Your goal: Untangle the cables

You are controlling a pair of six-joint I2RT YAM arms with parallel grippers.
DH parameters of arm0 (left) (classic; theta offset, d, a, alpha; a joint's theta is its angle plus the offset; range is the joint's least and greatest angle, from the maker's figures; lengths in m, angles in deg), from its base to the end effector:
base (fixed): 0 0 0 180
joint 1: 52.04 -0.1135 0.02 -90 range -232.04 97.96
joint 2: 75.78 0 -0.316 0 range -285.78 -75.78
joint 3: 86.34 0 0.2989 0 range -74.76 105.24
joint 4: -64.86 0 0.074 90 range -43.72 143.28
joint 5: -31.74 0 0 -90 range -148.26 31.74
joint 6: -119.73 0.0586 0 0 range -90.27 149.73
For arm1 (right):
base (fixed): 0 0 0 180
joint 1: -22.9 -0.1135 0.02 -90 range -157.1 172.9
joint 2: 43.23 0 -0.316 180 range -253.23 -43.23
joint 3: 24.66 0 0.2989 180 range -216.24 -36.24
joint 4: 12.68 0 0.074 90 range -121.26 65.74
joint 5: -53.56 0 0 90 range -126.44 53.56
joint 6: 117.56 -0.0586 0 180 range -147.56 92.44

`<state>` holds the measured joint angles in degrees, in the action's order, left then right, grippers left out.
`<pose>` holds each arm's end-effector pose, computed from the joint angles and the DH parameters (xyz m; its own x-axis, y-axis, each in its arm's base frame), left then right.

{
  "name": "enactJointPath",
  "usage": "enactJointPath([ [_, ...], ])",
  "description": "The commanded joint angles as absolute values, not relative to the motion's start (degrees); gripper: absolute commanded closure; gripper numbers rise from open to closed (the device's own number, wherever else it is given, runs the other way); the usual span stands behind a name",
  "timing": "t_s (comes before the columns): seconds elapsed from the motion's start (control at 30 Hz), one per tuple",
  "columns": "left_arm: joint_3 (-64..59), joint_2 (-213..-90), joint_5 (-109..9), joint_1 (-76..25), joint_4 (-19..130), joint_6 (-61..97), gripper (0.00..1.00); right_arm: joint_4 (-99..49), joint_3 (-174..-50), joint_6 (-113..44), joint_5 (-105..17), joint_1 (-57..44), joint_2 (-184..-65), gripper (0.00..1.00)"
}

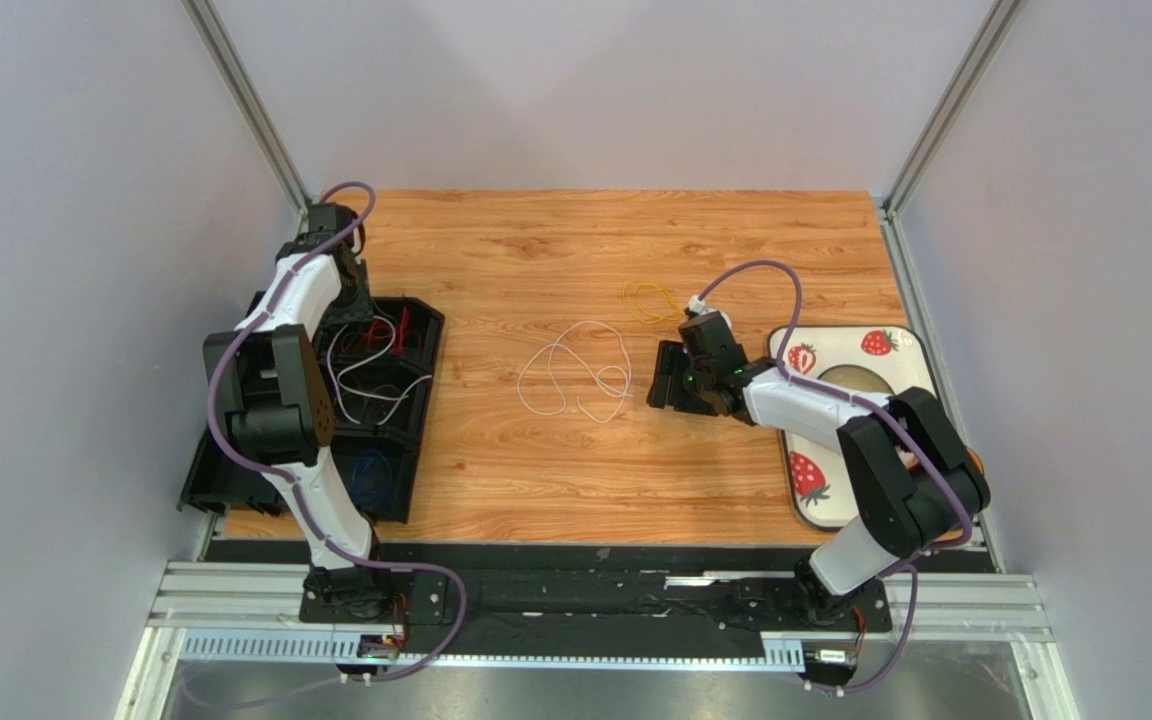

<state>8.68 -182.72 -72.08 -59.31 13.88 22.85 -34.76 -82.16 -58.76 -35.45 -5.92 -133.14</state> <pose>0.4587 0.0726 0.2375 -0.8490 -0.2256 -0.4777 -0.3349 0.9291 0.1565 0.3061 0.1673 0.1614 -0.8552 0.1207 -0.5041 -0.0353 0.9567 0.2889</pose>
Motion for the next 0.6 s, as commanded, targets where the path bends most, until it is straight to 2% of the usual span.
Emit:
enactJointPath([
  [0.0, 10.4, -182.1, -73.8, -59.7, 14.8, 24.1, 0.53, -33.5, -82.6, -58.4, -35.0, -6.2, -131.8, 0.39],
  [0.13, 10.6, -183.0, -75.7, -59.7, 13.9, 24.1, 0.69, -33.6, -82.7, -58.3, -35.1, -6.2, -131.9, 0.39],
  [0.17, 10.8, -183.2, -75.7, -59.8, 13.8, 24.0, 0.78, -33.6, -82.7, -58.3, -35.1, -6.1, -131.8, 0.39],
  [0.23, 10.9, -183.3, -75.7, -59.7, 13.4, 23.9, 0.86, -33.6, -82.7, -58.3, -35.1, -6.2, -131.9, 0.39],
  [0.27, 11.1, -183.2, -75.7, -59.7, 13.1, 23.8, 0.95, -33.6, -82.7, -58.4, -35.1, -6.1, -131.9, 0.39],
  [0.3, 11.2, -182.6, -75.7, -59.7, 12.7, 23.8, 0.98, -33.6, -82.7, -58.4, -35.1, -6.2, -131.9, 0.39],
  [0.57, 7.3, -173.7, -78.5, -57.9, 10.0, 23.3, 1.0, -33.4, -82.5, -58.3, -35.0, -6.2, -131.7, 0.39],
])
